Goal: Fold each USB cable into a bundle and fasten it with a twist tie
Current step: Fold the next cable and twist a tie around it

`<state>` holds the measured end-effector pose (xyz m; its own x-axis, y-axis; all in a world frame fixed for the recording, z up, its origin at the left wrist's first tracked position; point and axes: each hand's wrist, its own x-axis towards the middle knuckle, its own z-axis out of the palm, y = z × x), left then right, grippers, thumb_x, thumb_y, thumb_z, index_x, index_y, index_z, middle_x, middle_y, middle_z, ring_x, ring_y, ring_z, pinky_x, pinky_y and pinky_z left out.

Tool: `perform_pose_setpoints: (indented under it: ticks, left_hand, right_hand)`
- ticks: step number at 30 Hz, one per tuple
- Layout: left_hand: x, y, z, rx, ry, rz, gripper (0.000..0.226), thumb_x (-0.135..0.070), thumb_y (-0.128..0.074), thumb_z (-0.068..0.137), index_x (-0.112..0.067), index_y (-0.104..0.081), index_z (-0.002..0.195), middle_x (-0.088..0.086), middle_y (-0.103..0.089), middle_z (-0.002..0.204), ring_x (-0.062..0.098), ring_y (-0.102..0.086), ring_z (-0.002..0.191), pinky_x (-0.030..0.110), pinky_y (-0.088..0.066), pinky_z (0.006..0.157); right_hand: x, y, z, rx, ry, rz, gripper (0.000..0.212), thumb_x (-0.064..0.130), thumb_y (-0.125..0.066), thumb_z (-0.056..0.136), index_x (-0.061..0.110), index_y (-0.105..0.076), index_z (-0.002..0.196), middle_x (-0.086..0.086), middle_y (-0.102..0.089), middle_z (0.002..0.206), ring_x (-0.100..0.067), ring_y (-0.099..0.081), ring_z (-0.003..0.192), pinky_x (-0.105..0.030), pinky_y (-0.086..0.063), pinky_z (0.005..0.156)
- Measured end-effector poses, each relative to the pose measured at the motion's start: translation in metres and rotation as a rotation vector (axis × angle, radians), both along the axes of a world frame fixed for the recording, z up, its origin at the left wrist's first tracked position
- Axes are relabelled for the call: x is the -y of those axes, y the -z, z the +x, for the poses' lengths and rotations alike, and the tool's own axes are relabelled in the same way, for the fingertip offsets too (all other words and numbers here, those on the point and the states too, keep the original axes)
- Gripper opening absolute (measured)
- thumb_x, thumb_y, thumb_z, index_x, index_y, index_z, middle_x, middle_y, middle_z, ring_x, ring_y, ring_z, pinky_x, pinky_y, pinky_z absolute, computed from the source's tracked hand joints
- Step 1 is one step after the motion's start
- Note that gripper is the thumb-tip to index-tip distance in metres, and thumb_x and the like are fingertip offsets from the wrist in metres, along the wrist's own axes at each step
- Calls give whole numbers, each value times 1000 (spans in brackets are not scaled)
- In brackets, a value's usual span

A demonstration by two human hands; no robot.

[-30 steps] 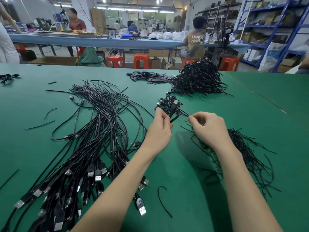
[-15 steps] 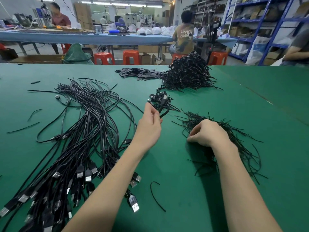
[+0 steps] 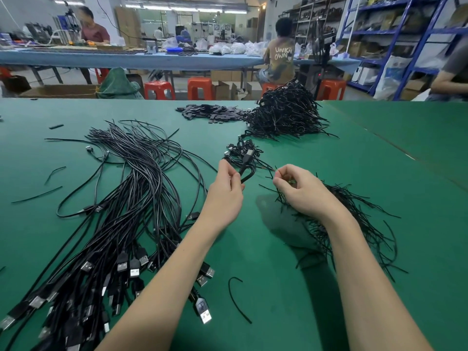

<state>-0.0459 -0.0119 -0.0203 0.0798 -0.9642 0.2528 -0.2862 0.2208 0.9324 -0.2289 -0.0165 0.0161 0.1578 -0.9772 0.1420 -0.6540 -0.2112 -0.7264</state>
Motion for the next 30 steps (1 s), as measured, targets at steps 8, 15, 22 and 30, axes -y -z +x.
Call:
perform_pose_setpoints:
  ticks: [8, 15, 22, 30]
  left_hand:
    - [-1, -2, 1, 59, -36, -20, 24, -26, -38, 103, -31, -34, 80, 4, -53, 68, 21, -44, 60, 39, -38, 59]
    - [-5, -7, 6, 114, -40, -3, 16, -21, -37, 104, -20, -33, 88, 3, -48, 66, 17, -36, 53, 31, -33, 52]
    - [-3, -9, 7, 153, -36, 68, 17, -24, -35, 101, -21, -36, 84, 0, -51, 69, 18, -44, 60, 33, -37, 57]
    - [5, -7, 13, -84, 6, 214, 25, -36, -39, 101, -23, -35, 80, -9, -45, 61, 12, -40, 52, 29, -36, 53]
  right_hand:
    - [-8, -7, 48, 373, -37, -159, 6, 17, -70, 94, 20, -75, 90, 4, -73, 78, -6, -60, 62, -30, -55, 67]
    - [-9, -3, 61, 197, -3, -228, 18, 10, -70, 87, 25, -82, 87, 13, -72, 66, 2, -65, 57, -9, -47, 63]
    - [-10, 3, 71, 217, 105, -273, 18, 8, -72, 79, 22, -83, 81, 20, -68, 61, 8, -67, 63, -8, -52, 63]
    - [-9, 6, 72, 208, 94, -186, 17, 11, -70, 82, 22, -83, 83, 10, -75, 69, 4, -63, 53, -16, -54, 64]
